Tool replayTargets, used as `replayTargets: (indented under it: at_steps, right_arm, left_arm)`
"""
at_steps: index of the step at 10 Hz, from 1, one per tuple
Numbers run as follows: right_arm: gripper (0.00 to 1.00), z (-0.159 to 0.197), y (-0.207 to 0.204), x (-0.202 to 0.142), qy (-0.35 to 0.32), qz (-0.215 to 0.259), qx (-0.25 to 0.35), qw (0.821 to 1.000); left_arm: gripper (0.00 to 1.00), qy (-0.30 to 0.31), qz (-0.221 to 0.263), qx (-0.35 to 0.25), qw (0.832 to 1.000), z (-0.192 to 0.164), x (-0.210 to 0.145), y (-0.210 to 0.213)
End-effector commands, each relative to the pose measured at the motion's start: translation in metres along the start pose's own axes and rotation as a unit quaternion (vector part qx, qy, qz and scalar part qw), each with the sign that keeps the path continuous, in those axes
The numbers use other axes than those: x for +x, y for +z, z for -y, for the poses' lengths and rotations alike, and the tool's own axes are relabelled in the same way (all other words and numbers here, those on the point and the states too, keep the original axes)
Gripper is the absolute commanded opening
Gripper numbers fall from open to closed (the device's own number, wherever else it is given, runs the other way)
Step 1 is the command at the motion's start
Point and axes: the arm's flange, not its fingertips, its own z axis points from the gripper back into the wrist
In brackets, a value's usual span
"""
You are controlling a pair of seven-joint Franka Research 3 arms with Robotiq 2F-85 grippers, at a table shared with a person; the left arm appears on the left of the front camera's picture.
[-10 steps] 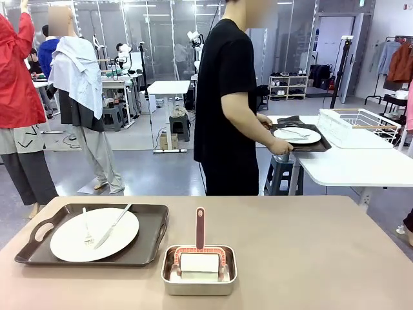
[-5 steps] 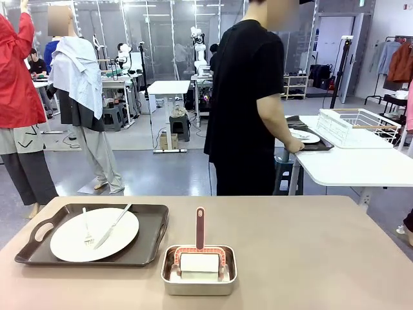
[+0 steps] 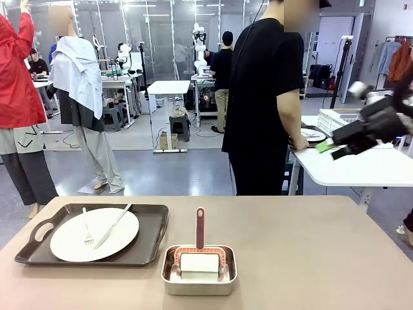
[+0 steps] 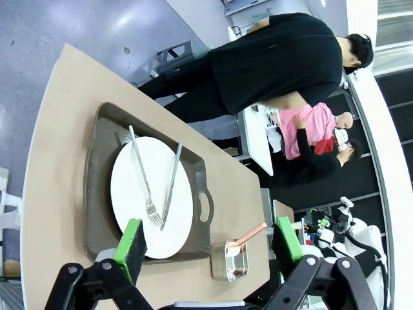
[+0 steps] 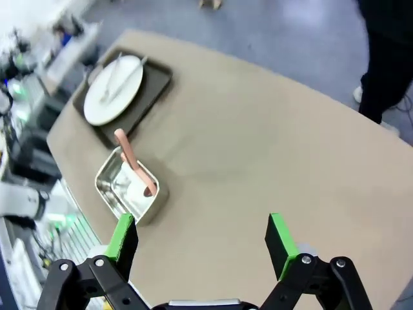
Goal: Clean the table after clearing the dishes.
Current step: When the left (or right) Handle tray is removed, use the left hand (or right hand) to clean the left (or right) side of the table with the Lint Roller.
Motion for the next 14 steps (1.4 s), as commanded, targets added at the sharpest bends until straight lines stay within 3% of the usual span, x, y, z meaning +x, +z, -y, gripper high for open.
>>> replayTargets:
  at_steps: [1, 3, 5, 6, 12, 14]
  right_arm:
    - [1.00, -0.012, -0.047, 0.005, 0.087, -0.041, -0.037, 0.995]
    - [1.00, -0.037, -0.097, 0.012, 0.138, -0.076, -0.025, 0.987]
    - [1.00, -0.050, -0.120, 0.004, 0.166, -0.094, -0.011, 0.981]
    - [1.00, -0.050, -0.107, 0.012, 0.128, -0.088, -0.016, 0.988]
    - [1.00, -0.045, -0.108, 0.012, 0.134, -0.085, -0.018, 0.987]
    - [1.00, -0.059, -0.135, 0.078, 0.277, -0.158, -0.015, 0.948]
  left_arm:
    - [1.00, -0.001, 0.001, -0.005, 1.000, 0.001, 0.000, 0.001]
    - [1.00, -0.001, 0.001, -0.005, 1.000, 0.001, 0.000, 0.001]
    - [1.00, -0.001, 0.001, -0.005, 1.000, 0.001, 0.000, 0.001]
    - [1.00, -0.001, 0.001, -0.005, 1.000, 0.001, 0.000, 0.001]
    - [1.00, -0.001, 0.001, -0.005, 1.000, 0.001, 0.000, 0.001]
    - [1.00, -0.001, 0.001, -0.005, 1.000, 0.001, 0.000, 0.001]
